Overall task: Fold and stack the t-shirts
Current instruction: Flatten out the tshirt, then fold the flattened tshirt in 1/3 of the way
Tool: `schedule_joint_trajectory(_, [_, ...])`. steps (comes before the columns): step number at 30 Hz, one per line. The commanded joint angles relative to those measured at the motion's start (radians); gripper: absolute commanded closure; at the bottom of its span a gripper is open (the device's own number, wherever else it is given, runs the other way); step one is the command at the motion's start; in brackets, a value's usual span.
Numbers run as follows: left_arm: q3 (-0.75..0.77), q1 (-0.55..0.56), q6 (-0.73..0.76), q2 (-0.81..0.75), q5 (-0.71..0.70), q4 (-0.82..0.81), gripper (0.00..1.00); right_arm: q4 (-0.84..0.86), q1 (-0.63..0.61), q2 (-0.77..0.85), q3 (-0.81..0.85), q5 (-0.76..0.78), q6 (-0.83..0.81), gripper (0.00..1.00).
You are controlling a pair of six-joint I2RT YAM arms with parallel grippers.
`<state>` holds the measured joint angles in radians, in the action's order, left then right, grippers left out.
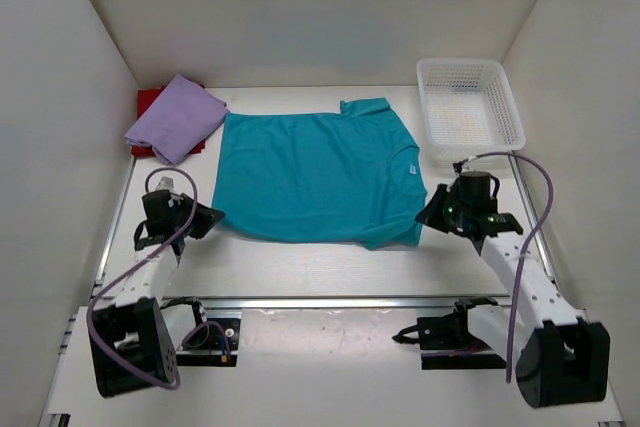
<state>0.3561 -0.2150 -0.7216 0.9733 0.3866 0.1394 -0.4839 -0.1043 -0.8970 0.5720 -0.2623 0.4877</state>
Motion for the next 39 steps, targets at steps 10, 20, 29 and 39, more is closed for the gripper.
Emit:
schedule_joint_trajectory(10, [0.167, 0.003, -0.182, 0.281, -0.005, -0.284, 1.0, 0.32, 0.023, -0.437, 0.304, 0.034, -0.049, 1.0])
schedule_joint_trajectory(20, [0.276, 0.028, -0.168, 0.455, -0.097, -0.294, 1.0, 0.363, 0.012, -0.707, 0.54, 0.049, -0.077, 1.0])
schedule_joint_trajectory(29, [0.323, 0.011, -0.162, 0.579, -0.132, -0.296, 1.0, 0.343, 0.015, -0.868, 0.706, 0.055, -0.119, 1.0])
schedule_joint_trajectory(39, [0.31, 0.002, -0.162, 0.575, -0.146, -0.33, 0.65, 0.376, 0.017, -0.99, 0.778, 0.032, -0.12, 0.96])
